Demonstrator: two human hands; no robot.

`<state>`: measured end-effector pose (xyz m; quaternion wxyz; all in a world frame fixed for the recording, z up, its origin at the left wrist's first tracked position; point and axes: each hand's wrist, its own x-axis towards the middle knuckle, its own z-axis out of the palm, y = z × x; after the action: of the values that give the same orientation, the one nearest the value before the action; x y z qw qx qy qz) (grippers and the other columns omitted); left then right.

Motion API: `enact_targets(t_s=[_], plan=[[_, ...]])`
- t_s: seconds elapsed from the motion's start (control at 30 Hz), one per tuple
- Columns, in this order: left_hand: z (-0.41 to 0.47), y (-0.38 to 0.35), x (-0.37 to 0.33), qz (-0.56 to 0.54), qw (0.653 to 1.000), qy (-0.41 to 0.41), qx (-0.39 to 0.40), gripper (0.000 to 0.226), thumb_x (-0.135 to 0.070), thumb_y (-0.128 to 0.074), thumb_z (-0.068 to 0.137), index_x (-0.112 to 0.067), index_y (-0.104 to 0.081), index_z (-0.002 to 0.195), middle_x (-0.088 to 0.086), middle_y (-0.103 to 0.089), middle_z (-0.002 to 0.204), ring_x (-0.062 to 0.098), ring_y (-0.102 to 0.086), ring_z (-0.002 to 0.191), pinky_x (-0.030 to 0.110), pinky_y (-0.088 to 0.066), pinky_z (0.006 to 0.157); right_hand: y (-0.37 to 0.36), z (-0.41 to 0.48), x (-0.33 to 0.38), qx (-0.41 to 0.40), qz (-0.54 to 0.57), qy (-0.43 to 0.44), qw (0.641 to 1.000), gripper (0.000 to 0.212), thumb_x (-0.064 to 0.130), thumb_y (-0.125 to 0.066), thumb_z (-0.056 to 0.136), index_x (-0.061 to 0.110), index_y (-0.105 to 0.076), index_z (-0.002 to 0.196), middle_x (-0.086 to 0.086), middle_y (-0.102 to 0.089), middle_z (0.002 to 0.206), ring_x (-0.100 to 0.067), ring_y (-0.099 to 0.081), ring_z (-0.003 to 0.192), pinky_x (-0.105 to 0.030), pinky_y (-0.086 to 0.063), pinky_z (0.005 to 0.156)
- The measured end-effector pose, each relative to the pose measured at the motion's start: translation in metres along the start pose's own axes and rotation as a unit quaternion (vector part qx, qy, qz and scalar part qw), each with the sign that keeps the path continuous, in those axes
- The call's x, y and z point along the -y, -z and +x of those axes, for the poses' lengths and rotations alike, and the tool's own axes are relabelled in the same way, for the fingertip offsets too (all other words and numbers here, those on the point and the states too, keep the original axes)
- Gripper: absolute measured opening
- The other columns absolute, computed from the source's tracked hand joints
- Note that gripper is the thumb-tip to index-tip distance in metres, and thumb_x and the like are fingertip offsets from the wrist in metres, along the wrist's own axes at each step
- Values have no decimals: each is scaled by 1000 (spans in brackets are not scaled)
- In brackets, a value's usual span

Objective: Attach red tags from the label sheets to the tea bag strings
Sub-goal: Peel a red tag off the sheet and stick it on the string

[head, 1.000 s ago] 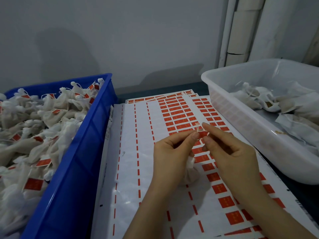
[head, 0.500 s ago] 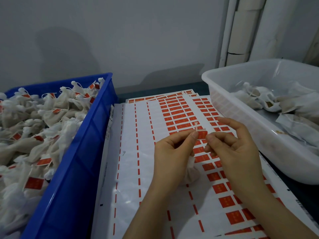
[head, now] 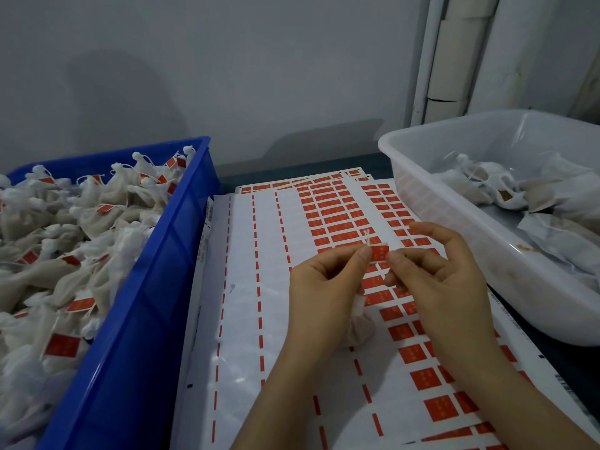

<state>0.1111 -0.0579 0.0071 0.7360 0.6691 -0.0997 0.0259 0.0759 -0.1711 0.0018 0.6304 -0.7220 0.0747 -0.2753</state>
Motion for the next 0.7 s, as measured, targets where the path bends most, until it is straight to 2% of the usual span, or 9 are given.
enact_targets(t_s=[0.23, 0.47, 0.7], plan=[[1, 1, 0, 2, 1000, 0, -4, 25, -29, -69, 81, -47, -69, 63, -26, -70, 82, -8, -65, 84, 4, -49, 60, 0, -1, 1, -2, -4, 9, 1000, 33, 40, -62, 68, 41, -48, 98, 36, -63, 81, 9, -64, 73, -1, -41, 50], [1, 0, -1, 9, 1000, -4, -8, 31, -29, -68, 81, -53, -68, 62, -27, -69, 80, -8, -64, 83, 5, -50, 61, 0, -1, 1, 3, 0, 8, 1000, 34, 41, -62, 67, 42, -48, 99, 35, -63, 82, 10, -63, 75, -2, -43, 51], [0, -1, 0, 28, 1000, -7, 1, 19, -29, -66, 84, -39, -68, 68, -23, -70, 80, -4, -65, 82, 6, -51, 62, -1, -2, 0, 6, -7, 16, 1000, 32, 38, -62, 69, 41, -48, 98, 33, -64, 80, 11, -63, 76, -1, -42, 52]])
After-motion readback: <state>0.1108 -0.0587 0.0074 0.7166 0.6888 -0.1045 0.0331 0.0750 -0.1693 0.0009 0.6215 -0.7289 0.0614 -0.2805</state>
